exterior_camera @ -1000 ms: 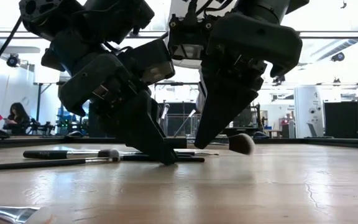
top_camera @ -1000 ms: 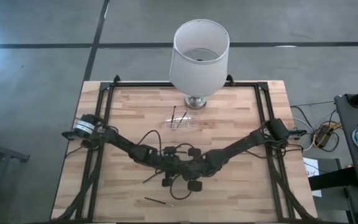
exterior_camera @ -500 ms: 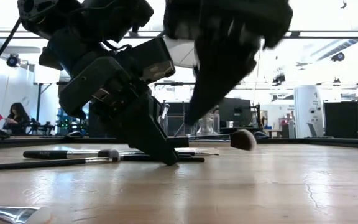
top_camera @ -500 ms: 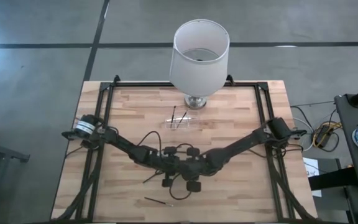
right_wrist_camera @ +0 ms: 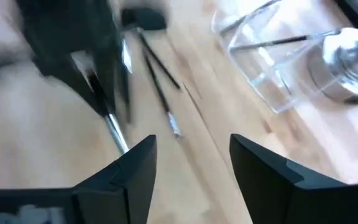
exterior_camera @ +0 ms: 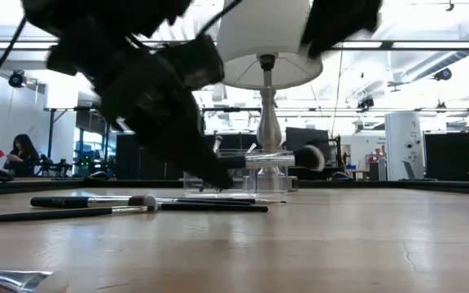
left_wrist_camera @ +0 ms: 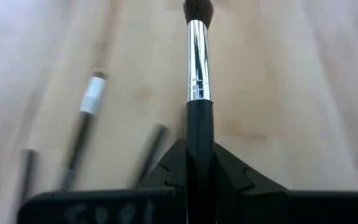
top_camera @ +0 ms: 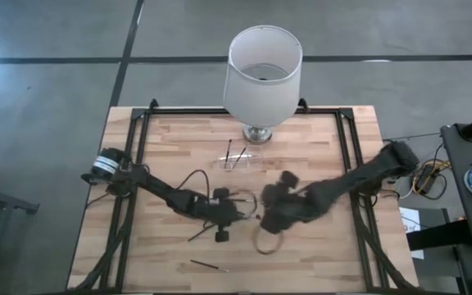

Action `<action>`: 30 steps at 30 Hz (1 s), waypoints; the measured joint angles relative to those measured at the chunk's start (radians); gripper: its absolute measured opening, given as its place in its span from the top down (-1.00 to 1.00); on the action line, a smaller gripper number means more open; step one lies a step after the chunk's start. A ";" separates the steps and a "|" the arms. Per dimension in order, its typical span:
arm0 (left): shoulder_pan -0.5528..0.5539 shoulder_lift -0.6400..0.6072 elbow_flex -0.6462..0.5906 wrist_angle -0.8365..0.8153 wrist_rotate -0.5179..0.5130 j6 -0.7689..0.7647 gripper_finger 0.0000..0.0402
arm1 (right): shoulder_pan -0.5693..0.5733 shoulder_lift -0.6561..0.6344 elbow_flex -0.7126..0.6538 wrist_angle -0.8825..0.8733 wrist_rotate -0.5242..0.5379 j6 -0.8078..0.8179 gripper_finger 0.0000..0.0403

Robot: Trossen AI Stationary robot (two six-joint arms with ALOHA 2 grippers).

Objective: Put items in baskets/containers
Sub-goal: Put the powder brush into the transparent organizer

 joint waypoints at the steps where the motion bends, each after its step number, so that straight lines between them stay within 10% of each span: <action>1: -0.002 -0.015 0.000 0.008 -0.007 0.002 0.83 | 0.010 -0.021 -0.003 0.000 0.018 0.077 0.03; 8: 0.002 -0.194 -0.029 -0.035 -0.153 0.014 0.83 | 0.056 -0.181 -0.060 -0.035 0.279 0.493 0.04; 18: 0.055 -0.445 -0.049 0.031 -0.254 0.154 0.83 | -0.005 -0.360 -0.256 0.204 0.257 0.563 0.04; 24: 0.172 -0.543 -0.049 0.079 -0.048 0.143 0.83 | -0.093 -0.413 -0.400 0.727 0.213 0.203 0.04; 30: 0.335 -0.572 -0.047 0.138 0.256 0.027 0.83 | -0.189 -0.407 -0.428 0.886 0.135 -0.103 0.04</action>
